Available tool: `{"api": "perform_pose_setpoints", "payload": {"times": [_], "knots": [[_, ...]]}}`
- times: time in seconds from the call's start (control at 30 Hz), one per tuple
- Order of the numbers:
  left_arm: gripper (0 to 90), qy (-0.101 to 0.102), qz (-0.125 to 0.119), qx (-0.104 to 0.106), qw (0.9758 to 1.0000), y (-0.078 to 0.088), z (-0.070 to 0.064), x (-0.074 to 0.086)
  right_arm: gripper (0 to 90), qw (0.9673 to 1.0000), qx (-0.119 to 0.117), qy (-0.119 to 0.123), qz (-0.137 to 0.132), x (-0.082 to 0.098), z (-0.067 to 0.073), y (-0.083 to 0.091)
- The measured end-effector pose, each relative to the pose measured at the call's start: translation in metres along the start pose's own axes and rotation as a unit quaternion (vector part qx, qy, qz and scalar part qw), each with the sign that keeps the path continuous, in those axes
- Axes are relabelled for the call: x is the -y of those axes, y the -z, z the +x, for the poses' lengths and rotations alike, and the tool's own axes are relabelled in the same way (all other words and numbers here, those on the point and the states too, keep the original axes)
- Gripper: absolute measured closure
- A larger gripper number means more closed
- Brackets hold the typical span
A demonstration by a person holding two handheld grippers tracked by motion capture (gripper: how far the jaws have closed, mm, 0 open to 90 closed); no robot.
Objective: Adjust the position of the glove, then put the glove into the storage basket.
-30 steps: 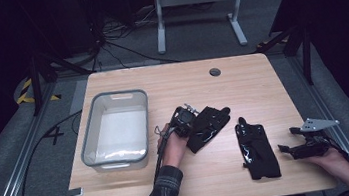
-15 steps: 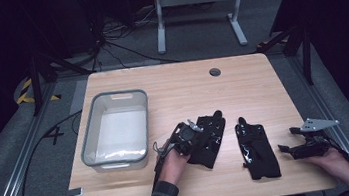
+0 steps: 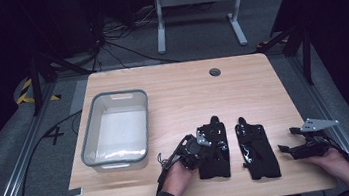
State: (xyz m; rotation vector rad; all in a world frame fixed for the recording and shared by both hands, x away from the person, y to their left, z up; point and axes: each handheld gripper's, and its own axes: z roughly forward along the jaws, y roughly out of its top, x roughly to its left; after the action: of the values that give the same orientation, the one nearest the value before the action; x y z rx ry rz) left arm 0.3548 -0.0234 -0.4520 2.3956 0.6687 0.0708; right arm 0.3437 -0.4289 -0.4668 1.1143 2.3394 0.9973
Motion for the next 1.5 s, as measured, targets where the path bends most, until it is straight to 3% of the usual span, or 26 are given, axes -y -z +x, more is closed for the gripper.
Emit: {"api": "perform_pose_setpoints", "payload": {"times": [0.1, 0.23, 0.4, 0.53, 0.73, 0.9, 1.07, 1.2, 1.37, 1.5], "knots": [[89.9, -0.017, 0.009, 0.005, 0.9998, 0.001, -0.005, 0.001, 11.3, 1.0, 0.0, 0.001, -0.001, 0.0, 0.0, 0.0], [89.9, -0.025, 0.006, 0.015, 0.9996, 0.001, -0.011, 0.003, 11.3, 1.0, 0.0, 0.001, 0.0, 0.0, 0.0, 0.0], [84.5, -0.017, -0.015, 0.012, 0.9997, 0.007, -0.008, 0.002, 12.5, 1.0, -0.003, 0.004, 0.002, 0.0, 0.0, 0.001], [80.2, -0.015, -0.043, 0.001, 0.9989, 0.015, -0.003, -0.002, 21.8, 0.9996, -0.026, 0.004, 0.012, -0.005, 0.002, 0.005], [61.2, 0.0, -0.057, -0.018, 0.9982, 0.018, 0.007, 0.0, 43.5, 0.9968, -0.07, 0.034, -0.014, -0.017, 0.02, 0.011], [52.6, 0.017, -0.052, -0.021, 0.9983, 0.015, 0.012, 0.004, 67.1, 0.9935, -0.098, 0.054, -0.018, -0.024, 0.032, 0.008], [47.1, 0.032, -0.036, -0.034, 0.9983, 0.008, 0.007, 0.006, 85.4, 0.991, -0.115, 0.066, -0.017, -0.029, 0.038, 0.003], [44.4, 0.05, -0.028, -0.037, 0.9977, 0.003, 0.005, 0.009, 89.4, 0.989, -0.124, 0.08, -0.001, -0.031, 0.039, -0.007], [44.5, 0.051, -0.027, -0.044, 0.9974, 0.001, 0.003, 0.01, 89.6, 0.9877, -0.126, 0.092, 0.016, -0.03, 0.039, -0.014], [54.5, 0.05, -0.025, -0.048, 0.9973, 0.001, 0.001, 0.009, 89.6, 0.9874, -0.126, 0.094, 0.018, -0.03, 0.039, -0.014]]}}
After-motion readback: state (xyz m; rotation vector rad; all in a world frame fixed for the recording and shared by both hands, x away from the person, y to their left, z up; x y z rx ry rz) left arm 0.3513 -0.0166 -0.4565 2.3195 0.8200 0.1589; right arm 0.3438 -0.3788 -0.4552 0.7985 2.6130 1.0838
